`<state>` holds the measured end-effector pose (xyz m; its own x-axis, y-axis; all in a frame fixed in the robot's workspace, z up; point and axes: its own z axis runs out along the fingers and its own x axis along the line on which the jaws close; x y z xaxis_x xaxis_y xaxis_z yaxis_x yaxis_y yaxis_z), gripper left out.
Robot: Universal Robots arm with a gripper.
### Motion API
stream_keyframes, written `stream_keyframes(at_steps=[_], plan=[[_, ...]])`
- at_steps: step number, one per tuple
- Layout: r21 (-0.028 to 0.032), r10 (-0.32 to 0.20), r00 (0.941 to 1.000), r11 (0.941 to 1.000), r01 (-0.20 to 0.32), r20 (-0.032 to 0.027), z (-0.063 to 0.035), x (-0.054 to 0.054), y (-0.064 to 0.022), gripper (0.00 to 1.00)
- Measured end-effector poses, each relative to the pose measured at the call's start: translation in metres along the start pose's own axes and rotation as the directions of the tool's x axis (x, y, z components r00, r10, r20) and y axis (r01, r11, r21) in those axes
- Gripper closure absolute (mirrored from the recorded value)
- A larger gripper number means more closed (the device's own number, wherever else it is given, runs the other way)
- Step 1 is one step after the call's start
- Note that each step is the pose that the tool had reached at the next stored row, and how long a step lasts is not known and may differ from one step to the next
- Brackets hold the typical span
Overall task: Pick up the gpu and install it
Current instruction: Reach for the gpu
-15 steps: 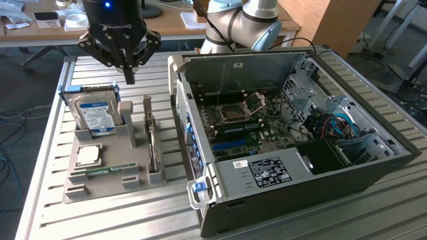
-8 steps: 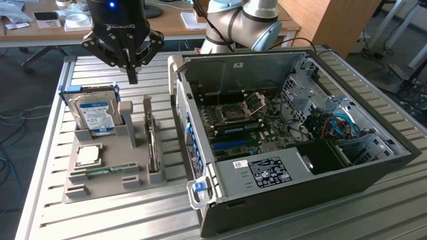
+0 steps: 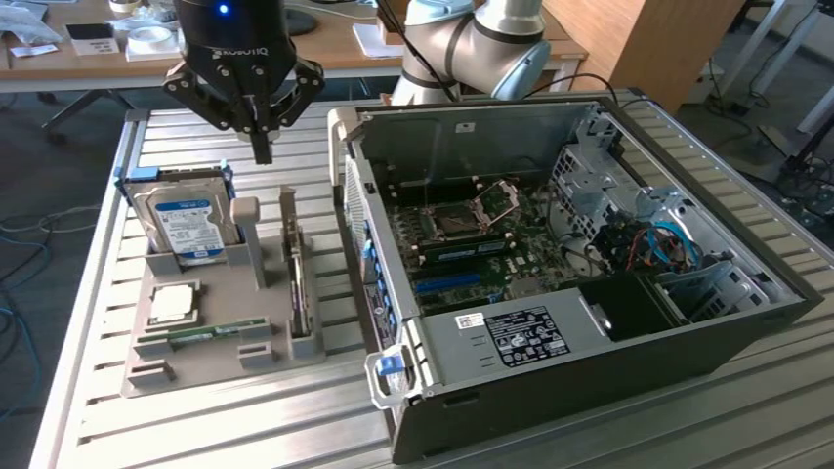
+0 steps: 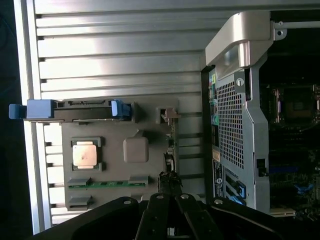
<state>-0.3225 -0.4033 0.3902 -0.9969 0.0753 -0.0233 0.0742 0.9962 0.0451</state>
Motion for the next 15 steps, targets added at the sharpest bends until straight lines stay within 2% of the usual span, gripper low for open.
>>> stream_keyframes(at_steps=[10, 15], plan=[[0.0, 0.0, 1.0, 1.0, 0.0, -0.0001, 0.0, -0.0035, 0.0002, 0.89], [0.0, 0.0, 1.0, 1.0, 0.0, -0.0001, -0.0002, -0.004, -0.0058, 0.89]])
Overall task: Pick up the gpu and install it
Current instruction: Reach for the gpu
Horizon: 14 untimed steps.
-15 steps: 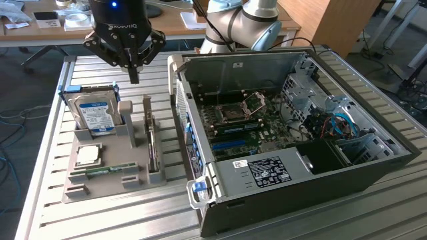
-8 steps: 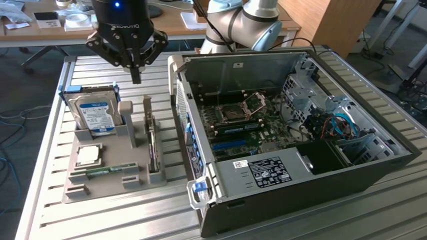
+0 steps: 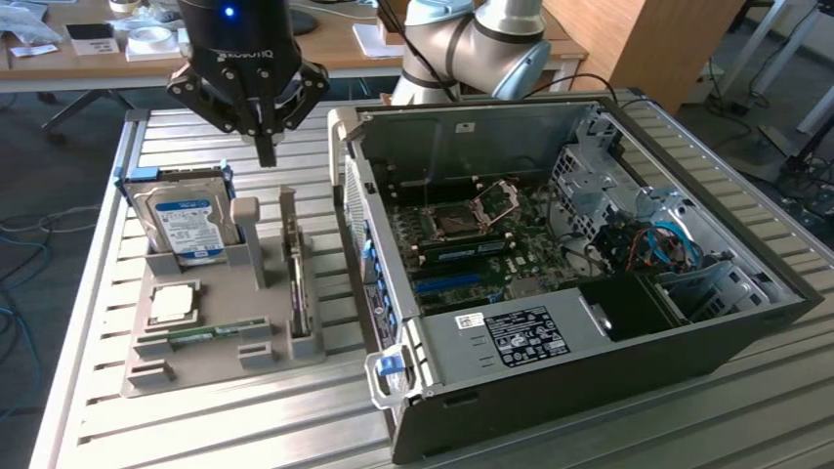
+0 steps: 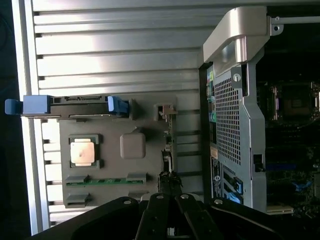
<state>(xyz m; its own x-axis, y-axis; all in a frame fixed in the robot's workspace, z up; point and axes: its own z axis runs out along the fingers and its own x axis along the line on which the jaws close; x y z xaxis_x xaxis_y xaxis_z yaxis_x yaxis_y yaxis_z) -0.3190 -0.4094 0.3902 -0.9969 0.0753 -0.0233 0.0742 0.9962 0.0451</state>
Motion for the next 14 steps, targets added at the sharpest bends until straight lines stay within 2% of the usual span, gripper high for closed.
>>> stream_keyframes(at_steps=[8, 14], plan=[[0.0, 0.0, 1.0, 1.0, 0.0, 0.0, -0.0005, -0.001, -0.0118, 0.89], [0.0, 0.0, 1.0, 1.0, 0.0, 0.0, -0.0003, -0.001, -0.0121, 0.89]])
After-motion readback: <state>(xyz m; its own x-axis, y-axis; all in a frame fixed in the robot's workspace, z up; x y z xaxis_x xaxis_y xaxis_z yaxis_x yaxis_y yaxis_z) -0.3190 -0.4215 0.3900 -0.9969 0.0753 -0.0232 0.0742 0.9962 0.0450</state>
